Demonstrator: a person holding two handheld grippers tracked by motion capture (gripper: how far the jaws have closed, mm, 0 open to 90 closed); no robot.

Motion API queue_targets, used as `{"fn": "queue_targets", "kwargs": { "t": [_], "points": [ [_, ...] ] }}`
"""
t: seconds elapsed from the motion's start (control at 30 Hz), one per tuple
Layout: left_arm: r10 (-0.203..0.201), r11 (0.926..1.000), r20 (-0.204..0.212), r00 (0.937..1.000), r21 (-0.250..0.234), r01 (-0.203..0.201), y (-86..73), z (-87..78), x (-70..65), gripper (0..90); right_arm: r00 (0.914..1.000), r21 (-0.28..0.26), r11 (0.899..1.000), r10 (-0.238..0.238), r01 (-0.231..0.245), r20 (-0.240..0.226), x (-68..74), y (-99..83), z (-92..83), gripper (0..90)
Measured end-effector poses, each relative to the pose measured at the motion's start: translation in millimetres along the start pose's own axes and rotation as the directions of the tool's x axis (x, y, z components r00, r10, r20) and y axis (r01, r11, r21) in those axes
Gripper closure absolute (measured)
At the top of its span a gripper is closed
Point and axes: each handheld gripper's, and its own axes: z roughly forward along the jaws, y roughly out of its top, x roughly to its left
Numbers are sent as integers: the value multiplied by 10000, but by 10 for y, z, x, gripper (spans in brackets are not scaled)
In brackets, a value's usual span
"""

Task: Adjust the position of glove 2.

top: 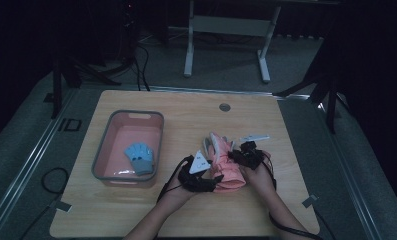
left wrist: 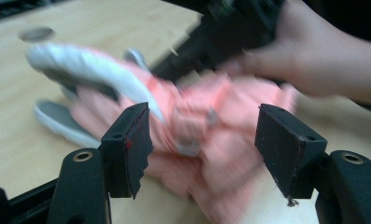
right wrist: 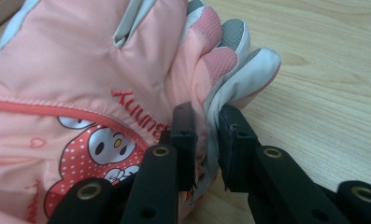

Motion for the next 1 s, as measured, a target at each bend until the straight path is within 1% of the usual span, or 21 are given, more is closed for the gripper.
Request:
{"fn": "queue_targets", "kwargs": {
  "t": [0.03,0.13,0.17,0.23,0.3,0.33,0.37,0.4,0.43,0.47,0.5,0.53,0.6,0.67,0.7,0.73,0.77,0.8,0.87,0.97,1.0],
  "points": [
    [-272,9996,129,9995,97,271,-43,-13,10,363,10000,21,10000,-12,12,0,4,4,-1,773],
    [-1053,9944,264,9941,-11,1053,-125,-32,60,362,9998,65,9999,-161,160,132,34,16,7,773],
    [-1366,9906,377,9899,-54,1369,-124,-35,93,360,9995,55,9997,-237,236,193,46,17,10,773],
    [-1676,9855,499,9846,-192,1687,-82,-38,131,358,9986,108,9992,-381,377,376,74,23,9,772],
    [-1590,9869,111,9872,-264,1593,12,-24,158,358,9956,129,9976,-681,674,648,115,26,9,773],
    [-1574,9867,-173,9874,-436,1565,71,-2,189,358,9939,151,9968,-796,787,759,132,27,8,773],
    [-1692,9849,-429,9846,-443,1673,109,27,220,358,9926,156,9963,-860,849,858,150,29,9,773],
    [-1918,9809,-745,9786,-460,1888,154,75,272,358,9923,136,9962,-870,861,880,154,28,11,773],
    [-2405,9702,-709,9681,-482,2375,187,128,340,358,9920,126,9960,-888,881,892,155,27,15,773],
    [-2849,9585,-943,9539,-362,2827,219,208,414,357,9923,118,9963,-860,853,886,155,27,16,773],
    [-3034,9528,-1062,9469,-427,3005,227,255,447,342,9924,117,9963,-855,848,888,154,27,15,773],
    [-3323,9431,-1216,9353,-347,3306,228,332,501,320,9919,111,9960,-888,881,906,156,25,14,773],
    [-3454,9374,-1287,9296,-1,3483,204,440,559,288,9914,129,9957,-929,921,920,156,24,12,773],
    [-3759,9230,-1361,9166,326,3834,159,498,610,269,9904,145,9952,-979,969,974,159,22,17,773],
    [-3932,9137,-1206,9115,593,4020,132,516,629,268,9895,160,9946,-1033,1022,1007,163,22,18,773],
    [-4005,9082,-1276,9074,762,4116,101,532,637,269,9891,162,9944,-1057,1046,1024,166,21,18,773],
    [-4027,9053,-1232,9070,927,4146,68,548,644,268,9886,152,9942,-1072,1062,1058,172,19,20,773],
    [-4342,8905,-1054,8946,998,4440,36,556,668,268,9876,146,9937,-1123,1114,1094,181,17,22,774],
    [-4723,8700,-761,8782,1197,4783,-4,597,692,274,9866,132,9936,-1129,1121,1177,196,16,24,777],
    [-4829,8648,-408,8747,1344,4837,5,649,692,378,9865,108,9945,-1042,1037,1265,209,5,29,782],
    [-4722,8698,-376,8807,1423,4724,17,659,697,399,9871,82,9951,-989,987,1256,203,-1,30,783]
  ]
}}
